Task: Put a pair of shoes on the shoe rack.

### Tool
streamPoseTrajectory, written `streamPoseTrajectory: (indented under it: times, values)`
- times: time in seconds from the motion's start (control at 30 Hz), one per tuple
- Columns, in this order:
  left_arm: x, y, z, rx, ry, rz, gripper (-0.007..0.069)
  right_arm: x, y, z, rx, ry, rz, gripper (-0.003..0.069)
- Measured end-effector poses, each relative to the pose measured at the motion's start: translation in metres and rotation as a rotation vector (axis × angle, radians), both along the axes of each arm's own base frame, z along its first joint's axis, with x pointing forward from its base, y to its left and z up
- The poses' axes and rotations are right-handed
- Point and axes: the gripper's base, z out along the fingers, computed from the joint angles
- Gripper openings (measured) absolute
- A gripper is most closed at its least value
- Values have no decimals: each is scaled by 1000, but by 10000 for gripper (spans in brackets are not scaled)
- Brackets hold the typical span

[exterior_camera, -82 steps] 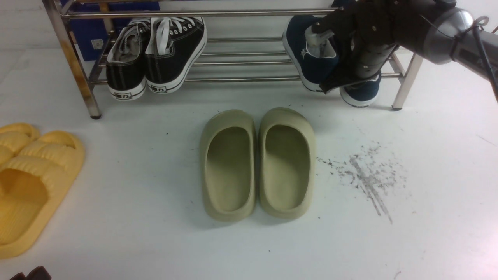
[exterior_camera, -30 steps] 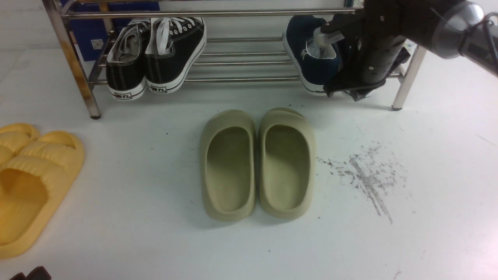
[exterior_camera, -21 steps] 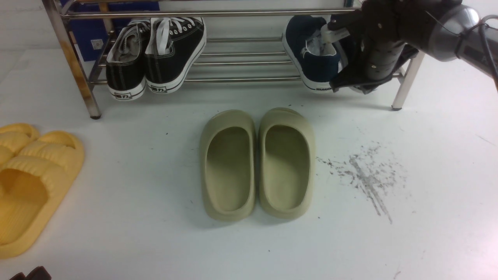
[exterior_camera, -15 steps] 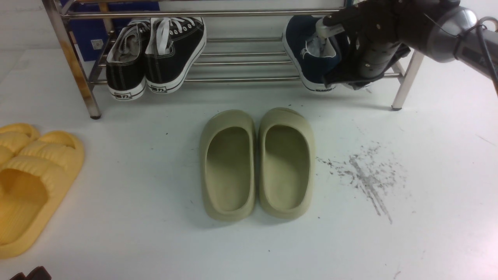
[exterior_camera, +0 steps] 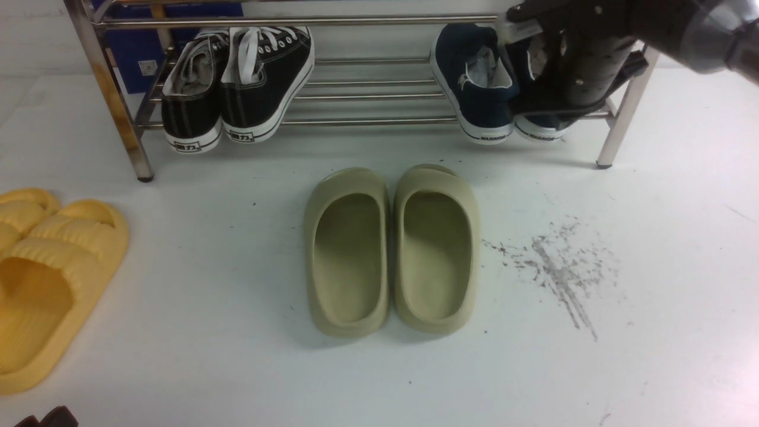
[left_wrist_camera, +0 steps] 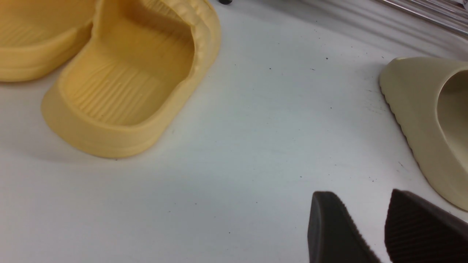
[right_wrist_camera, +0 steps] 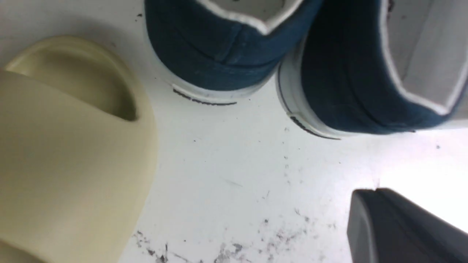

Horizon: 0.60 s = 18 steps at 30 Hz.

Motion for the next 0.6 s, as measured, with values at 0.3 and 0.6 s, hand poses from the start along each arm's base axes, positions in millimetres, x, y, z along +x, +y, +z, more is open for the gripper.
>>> streamPoseTrajectory:
  times: [0.3,0.6]
  values:
    - [0,0,0,0,0,0,239,-46,-15,58,23,-29,7,5]
    - [0,0,0,0,0,0,239,-141,-43,92,193,-253,30,5]
